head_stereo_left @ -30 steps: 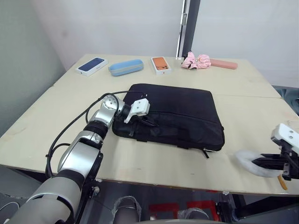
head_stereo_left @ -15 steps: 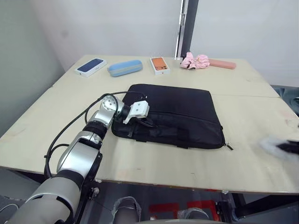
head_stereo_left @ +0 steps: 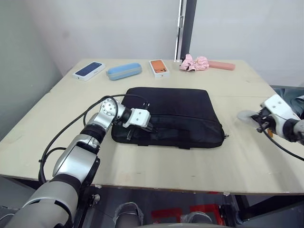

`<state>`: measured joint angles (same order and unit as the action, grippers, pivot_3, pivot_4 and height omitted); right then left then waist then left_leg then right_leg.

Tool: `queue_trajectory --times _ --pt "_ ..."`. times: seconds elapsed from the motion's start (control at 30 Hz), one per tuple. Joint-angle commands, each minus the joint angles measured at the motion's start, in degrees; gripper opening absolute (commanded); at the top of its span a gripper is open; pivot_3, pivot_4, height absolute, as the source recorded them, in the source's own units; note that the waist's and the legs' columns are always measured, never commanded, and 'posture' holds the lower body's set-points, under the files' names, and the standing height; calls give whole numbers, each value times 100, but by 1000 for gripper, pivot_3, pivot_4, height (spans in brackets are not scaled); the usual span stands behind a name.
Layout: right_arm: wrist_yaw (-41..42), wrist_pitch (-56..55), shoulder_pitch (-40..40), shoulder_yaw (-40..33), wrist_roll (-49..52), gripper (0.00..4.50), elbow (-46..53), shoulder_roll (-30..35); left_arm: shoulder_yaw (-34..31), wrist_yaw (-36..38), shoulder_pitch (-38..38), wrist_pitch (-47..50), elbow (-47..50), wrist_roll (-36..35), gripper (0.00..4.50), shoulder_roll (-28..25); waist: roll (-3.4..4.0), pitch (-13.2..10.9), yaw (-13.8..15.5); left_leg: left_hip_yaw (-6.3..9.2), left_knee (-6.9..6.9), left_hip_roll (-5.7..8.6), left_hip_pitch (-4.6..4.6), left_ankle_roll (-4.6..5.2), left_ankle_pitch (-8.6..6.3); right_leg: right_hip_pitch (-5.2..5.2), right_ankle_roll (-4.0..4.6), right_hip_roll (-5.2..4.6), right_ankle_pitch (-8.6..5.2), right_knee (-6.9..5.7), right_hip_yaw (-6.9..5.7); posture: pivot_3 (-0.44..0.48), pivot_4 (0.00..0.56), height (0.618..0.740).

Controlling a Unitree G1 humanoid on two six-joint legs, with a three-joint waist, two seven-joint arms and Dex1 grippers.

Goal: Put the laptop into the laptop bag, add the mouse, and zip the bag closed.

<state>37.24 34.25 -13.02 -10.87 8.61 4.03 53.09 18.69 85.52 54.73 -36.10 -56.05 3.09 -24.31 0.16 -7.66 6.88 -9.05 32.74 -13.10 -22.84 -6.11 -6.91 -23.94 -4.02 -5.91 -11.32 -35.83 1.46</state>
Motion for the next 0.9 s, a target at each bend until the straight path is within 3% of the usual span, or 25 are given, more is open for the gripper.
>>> queue_trajectory --times 0.03,0.2,0.4,0.6,0.9 --pt "-724 7 -670 358 -627 17 -168 -169 422 138 -338 87 -304 550 0 -111 3 6 -66 -2 0 1 1 0 0 0 0 0 0 0 2 0 150 740" --pt "-1219 -99 -1382 633 -966 17 -420 -596 441 147 -373 59 -289 549 0 -121 12 11 -103 -3 -5 3 1 -1 0 -1 0 -2 0 0 2 0 150 740" --pt "-1581 -188 -1628 534 -1016 17 -429 -1021 397 142 -427 143 -229 478 0 -87 12 12 -115 -9 -21 2 -2 -1 0 -4 2 -1 2 14 1 0 150 740" --pt "-908 408 -1194 791 -863 17 -362 -851 332 161 -475 292 -159 374 0 -65 16 17 -105 -15 -38 2 3 -1 0 -2 2 0 2 27 1 0 150 740" --pt "-56 1929 -1033 562 56 3108 -58 -814 -112 374 -432 1131 284 -272 0 67 27 24 -95 -24 -52 -1 7 -2 0 -1 3 1 3 42 3 0 150 740"
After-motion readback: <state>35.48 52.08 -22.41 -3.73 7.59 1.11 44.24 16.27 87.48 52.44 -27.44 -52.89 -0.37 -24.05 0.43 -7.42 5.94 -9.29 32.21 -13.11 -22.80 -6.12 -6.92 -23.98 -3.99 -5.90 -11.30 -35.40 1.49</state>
